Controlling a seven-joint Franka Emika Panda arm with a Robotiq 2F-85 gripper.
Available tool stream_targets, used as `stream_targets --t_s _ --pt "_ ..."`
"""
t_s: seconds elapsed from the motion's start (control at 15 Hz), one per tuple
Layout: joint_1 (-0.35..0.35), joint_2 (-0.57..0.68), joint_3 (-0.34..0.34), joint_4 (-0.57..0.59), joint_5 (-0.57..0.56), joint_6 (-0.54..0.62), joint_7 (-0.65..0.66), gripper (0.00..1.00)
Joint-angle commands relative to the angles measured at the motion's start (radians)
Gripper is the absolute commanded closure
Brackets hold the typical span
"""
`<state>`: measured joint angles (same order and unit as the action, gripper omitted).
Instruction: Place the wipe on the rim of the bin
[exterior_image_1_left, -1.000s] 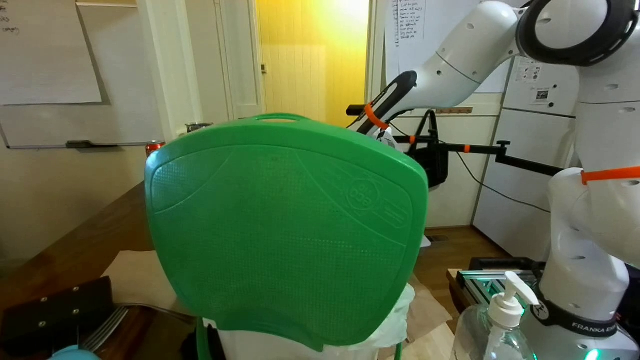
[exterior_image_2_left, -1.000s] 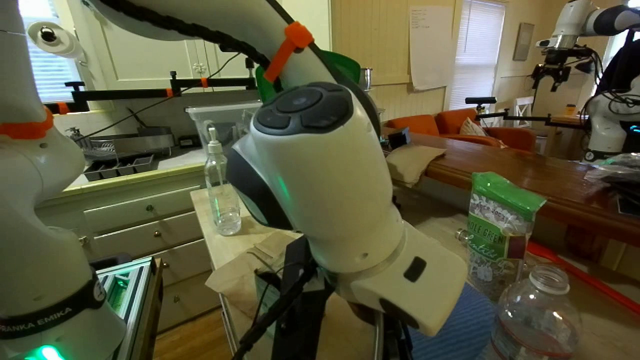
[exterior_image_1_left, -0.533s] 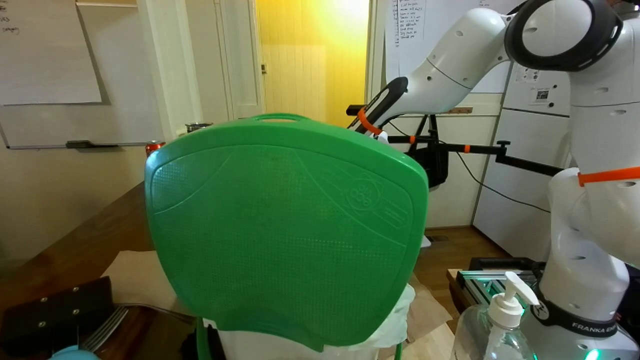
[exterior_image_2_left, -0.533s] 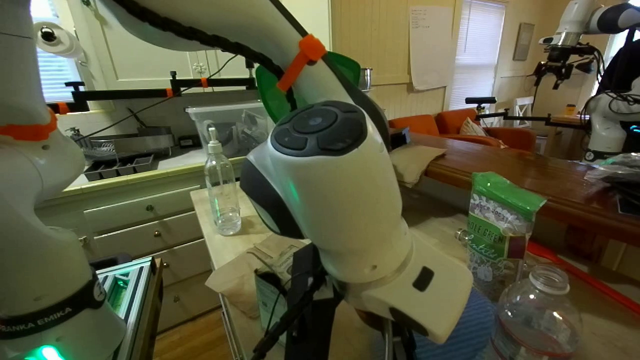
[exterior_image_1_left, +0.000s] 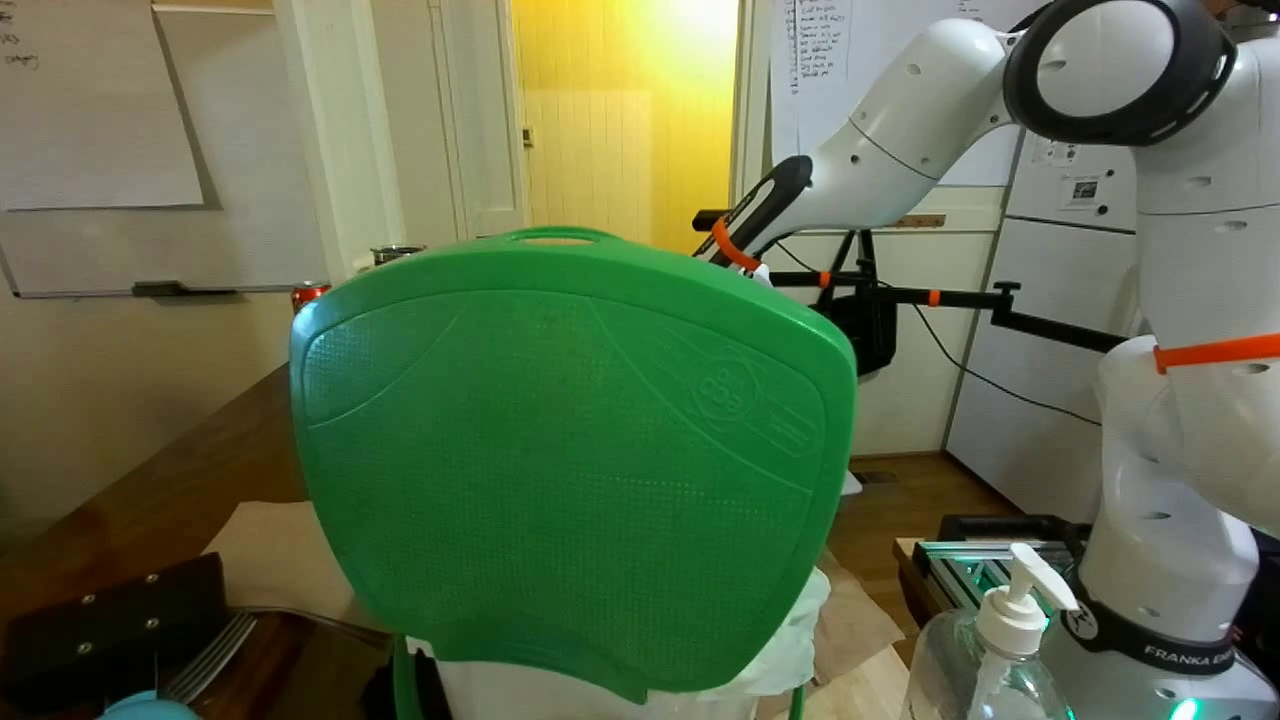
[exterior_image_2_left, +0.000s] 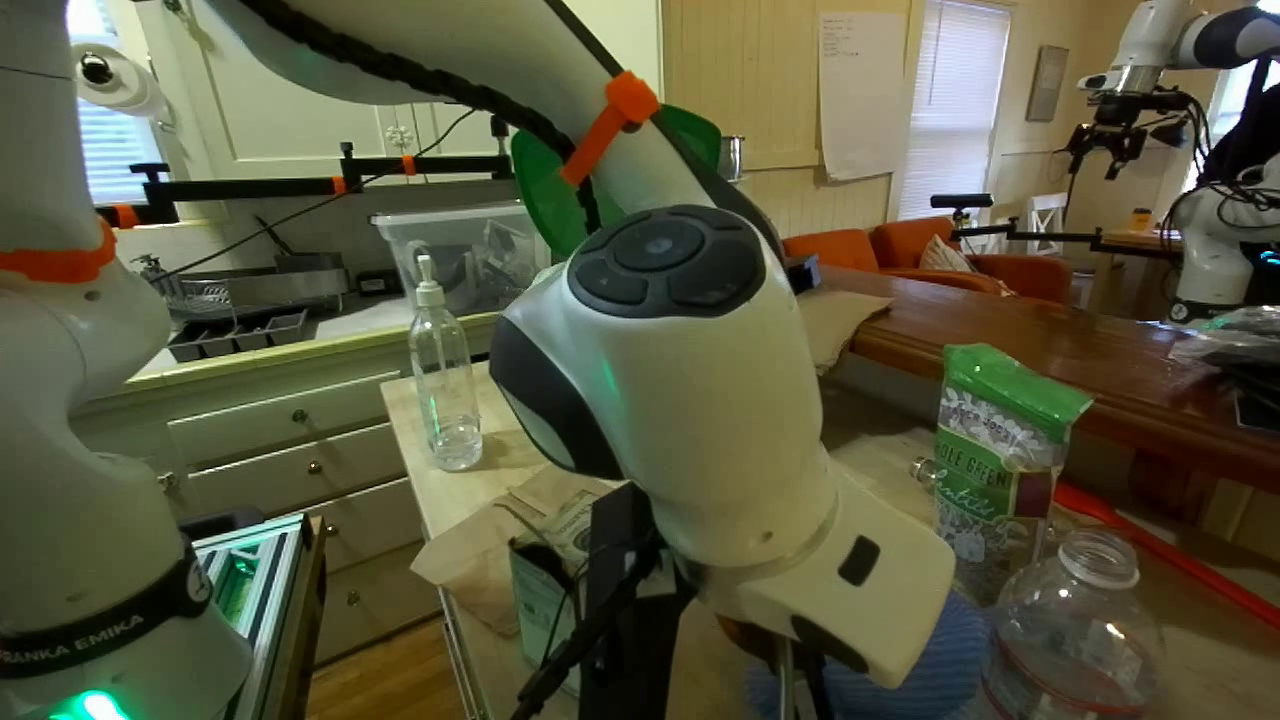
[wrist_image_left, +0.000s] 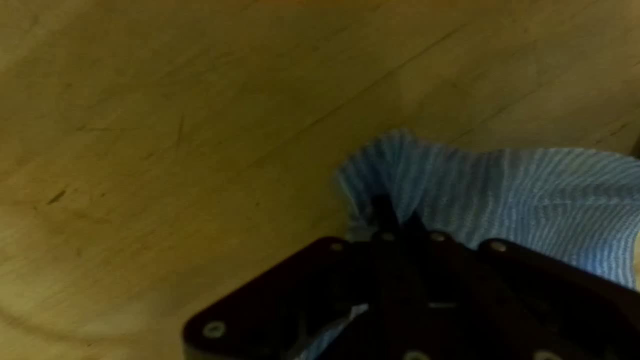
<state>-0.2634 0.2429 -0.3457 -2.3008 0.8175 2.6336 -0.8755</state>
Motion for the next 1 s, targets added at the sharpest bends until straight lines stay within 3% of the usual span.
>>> stream_targets --t_s 0.0,0.53,0.93 --pt "-0.048 -0.032 0.039 0.010 -0.110 -0.056 0.101 1.00" --pt "-0.057 -0.169 0.079 0.004 -0.263 -0.074 0.213 1.00" --pt "-0.041 -0.278 0.072 0.008 -0.280 -0.151 0.212 1.00"
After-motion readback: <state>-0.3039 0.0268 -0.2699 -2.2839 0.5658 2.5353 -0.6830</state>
